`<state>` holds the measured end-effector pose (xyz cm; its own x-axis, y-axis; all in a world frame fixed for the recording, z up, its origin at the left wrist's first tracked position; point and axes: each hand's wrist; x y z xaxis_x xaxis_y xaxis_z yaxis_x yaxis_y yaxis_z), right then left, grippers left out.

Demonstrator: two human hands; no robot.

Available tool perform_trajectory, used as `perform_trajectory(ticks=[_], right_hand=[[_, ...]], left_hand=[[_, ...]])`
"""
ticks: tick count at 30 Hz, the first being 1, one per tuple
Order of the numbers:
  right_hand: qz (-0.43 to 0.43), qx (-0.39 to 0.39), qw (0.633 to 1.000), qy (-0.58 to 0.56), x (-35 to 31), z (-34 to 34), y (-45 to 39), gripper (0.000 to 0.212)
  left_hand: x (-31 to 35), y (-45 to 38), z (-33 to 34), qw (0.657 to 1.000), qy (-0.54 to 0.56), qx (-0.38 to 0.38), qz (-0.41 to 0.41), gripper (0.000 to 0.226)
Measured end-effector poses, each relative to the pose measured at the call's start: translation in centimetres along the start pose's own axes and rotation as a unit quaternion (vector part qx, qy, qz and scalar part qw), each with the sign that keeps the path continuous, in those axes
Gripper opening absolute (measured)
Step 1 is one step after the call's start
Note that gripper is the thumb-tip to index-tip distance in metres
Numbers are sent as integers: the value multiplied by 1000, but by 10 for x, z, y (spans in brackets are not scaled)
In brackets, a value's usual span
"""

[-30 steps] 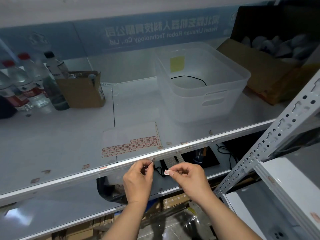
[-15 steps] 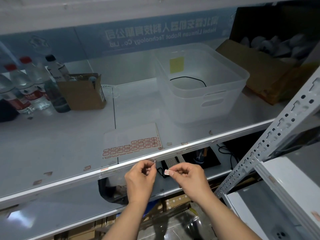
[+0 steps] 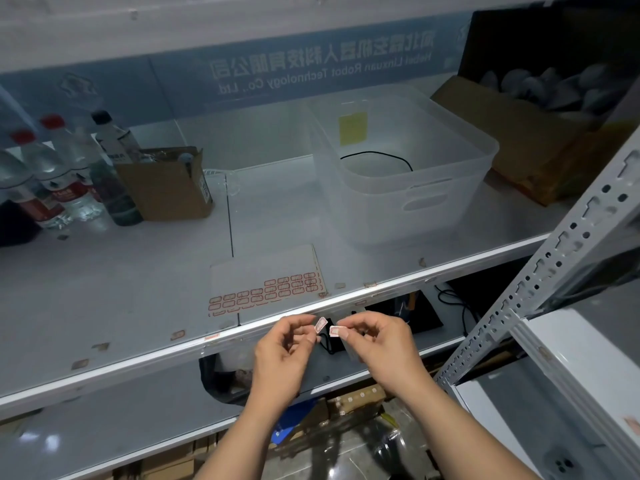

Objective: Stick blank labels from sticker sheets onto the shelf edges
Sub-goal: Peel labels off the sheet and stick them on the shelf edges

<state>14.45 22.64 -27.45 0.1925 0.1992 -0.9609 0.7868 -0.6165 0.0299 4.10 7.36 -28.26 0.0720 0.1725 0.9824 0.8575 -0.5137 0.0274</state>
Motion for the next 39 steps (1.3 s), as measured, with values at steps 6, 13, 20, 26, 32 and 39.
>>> perform_trajectory(ticks=[6,13,20,26,32,39], right_hand=[[-27,-14,999,39,-1,2,-1,20],[-41,-25,996,72,-1,2,1,20],[-35,-25,996,76,-2,1,1,20],[-43,-17,996,76,4,-3,-1,4],[-50,-8,997,57,6,-5,-2,13],[-38,3,998,50,9,-10,-6,8]], left_hand=[[14,6,-1,997,-41,-48,54,23],[19,6,-3,991,-61,-71,92,19],[17,2,-1,986,-107,-66,113,25],[17,-1,0,978,-141,-76,130,30],[19,-3,8,995,-78,-37,51,25],[18,-10,12,990,-108,-53,70,10]])
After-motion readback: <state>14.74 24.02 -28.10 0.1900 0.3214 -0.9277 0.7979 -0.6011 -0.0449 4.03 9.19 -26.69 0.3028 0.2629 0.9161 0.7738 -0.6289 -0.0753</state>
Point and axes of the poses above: each hand's wrist, its own y-axis away from the middle knuckle, its own z-axis out of the palm, x = y × z, and after that the axes turned 1 degree about -z, right-handed
